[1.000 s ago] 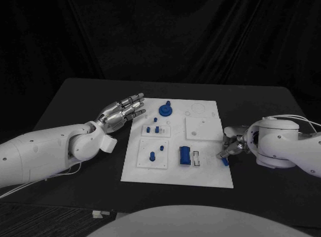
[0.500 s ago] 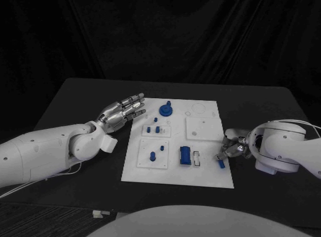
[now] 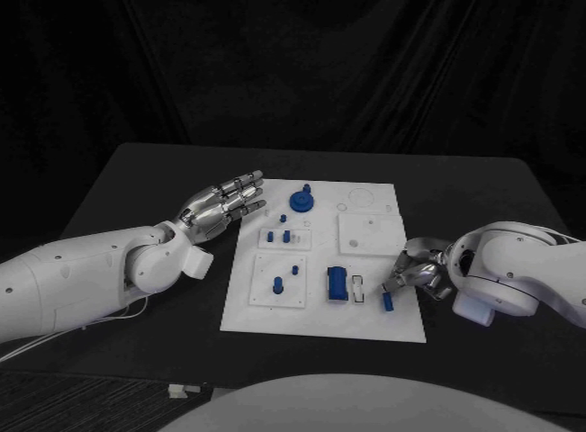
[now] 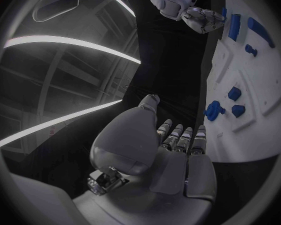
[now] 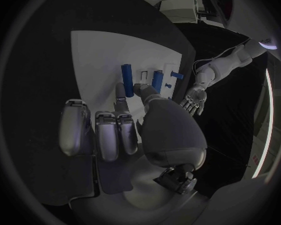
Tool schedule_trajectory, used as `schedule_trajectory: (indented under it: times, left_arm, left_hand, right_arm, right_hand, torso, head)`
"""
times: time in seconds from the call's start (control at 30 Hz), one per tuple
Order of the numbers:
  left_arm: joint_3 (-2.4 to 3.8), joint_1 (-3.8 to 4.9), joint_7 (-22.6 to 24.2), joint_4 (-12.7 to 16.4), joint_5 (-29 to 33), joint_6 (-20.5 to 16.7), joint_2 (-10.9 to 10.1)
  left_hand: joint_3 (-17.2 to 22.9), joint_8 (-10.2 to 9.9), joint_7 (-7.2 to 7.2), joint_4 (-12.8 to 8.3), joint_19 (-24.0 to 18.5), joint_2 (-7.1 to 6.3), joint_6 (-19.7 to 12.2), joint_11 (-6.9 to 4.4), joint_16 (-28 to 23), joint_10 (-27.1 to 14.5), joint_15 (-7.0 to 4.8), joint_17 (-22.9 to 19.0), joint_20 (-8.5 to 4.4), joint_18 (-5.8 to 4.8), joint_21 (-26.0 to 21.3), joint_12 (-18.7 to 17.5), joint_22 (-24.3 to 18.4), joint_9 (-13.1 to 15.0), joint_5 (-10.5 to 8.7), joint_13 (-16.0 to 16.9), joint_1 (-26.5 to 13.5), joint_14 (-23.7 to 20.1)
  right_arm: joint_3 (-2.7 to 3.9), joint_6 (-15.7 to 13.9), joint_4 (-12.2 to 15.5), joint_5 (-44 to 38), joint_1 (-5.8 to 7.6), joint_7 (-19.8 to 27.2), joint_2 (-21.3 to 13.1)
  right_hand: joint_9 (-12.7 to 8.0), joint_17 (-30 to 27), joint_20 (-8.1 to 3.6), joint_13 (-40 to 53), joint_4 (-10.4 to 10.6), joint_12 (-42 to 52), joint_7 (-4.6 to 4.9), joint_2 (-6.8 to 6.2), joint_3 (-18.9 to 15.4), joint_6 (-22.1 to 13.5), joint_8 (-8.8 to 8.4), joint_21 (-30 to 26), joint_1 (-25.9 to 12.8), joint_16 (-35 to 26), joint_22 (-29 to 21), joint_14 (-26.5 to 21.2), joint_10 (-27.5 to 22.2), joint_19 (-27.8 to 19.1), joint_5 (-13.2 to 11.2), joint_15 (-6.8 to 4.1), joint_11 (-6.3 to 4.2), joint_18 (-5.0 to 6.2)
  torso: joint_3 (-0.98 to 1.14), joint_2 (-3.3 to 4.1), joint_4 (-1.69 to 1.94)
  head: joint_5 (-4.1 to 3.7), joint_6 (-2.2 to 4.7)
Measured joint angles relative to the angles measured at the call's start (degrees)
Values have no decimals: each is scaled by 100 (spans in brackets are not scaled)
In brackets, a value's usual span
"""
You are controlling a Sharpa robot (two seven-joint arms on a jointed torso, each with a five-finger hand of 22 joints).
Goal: Assemble the parts on the task board
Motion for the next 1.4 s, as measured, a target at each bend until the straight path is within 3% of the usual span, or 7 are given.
schedule_trajectory:
  times: [0.63, 1.4]
  left_arm:
    - [0, -2, -16, -5, 0, 12, 10]
    - [0, -3, -59, -6, 0, 50, 22]
  left_hand:
    - [0, 0, 0, 0, 22, 0, 0, -1, 0, 0, 0, -1, 22, -1, 0, 17, 0, 0, 0, -1, 0, 0]
    - [0, 0, 0, 0, 21, 0, 0, -2, 0, 1, 0, -2, 22, -1, 0, 16, -1, 0, 0, 3, 0, 0]
  right_arm:
    - [0, -435, -289, 536, 3, 87, 439]
    - [0, -357, -518, 599, 3, 63, 636]
  right_hand:
    - [38, 0, 0, 0, -127, 0, -11, 21, 268, -50, 72, -40, -195, 0, 4, -8, 12, 0, -334, 9, -12, 0]
    - [76, 0, 0, 0, -132, 0, -12, 36, 431, -154, 201, -107, -463, 0, 2, -8, 13, 0, -1180, 9, -13, -1]
  torso:
    - [-3, 7, 4]
    - [-3, 7, 5]
  head:
    - [1, 0]
    - [-1, 0]
